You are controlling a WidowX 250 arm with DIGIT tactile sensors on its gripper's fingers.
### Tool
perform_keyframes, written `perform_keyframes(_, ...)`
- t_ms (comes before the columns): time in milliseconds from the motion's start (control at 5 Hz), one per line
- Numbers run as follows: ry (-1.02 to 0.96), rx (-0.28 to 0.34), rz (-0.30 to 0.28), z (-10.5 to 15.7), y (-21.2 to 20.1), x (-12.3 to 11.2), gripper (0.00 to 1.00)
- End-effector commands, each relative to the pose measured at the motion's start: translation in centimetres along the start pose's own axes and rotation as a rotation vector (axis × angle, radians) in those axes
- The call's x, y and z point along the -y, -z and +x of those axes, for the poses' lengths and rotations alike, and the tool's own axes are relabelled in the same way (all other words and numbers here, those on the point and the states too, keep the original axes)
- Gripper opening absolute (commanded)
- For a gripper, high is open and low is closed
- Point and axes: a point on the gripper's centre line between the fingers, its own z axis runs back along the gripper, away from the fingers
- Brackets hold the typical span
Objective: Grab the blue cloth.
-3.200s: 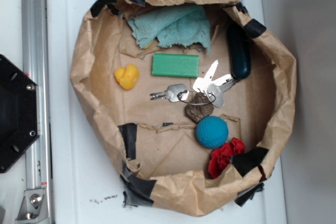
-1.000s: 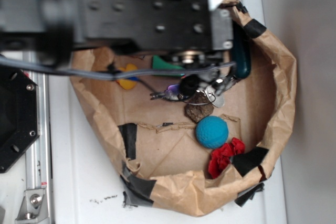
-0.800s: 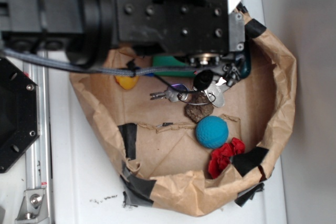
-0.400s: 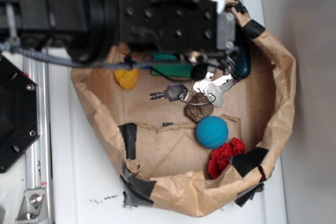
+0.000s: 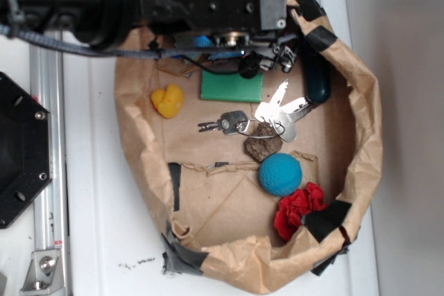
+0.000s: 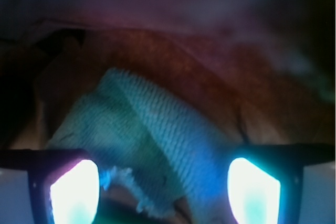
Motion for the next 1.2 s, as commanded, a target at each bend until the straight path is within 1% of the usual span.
perform_keyframes(0, 0.0, 0.021, -0.009, 2.4, 0.3, -0.1, 1.0)
perform_keyframes(200, 0.111, 0.016, -0.04, 1.6, 1.1, 1.6, 1.0)
perform_keyframes(400, 0.175, 0.005, -0.073, 0.6, 1.3, 2.6, 1.0)
perform_keyframes(600, 0.25, -0.031, -0.125, -0.6, 1.0, 3.1, 1.0)
perform_keyframes(800, 0.244, -0.011, -0.126, -1.0, 1.0, 2.8, 0.0)
perform_keyframes(1000, 0.242, -0.009, -0.122, -1.1, 0.9, 2.6, 0.0)
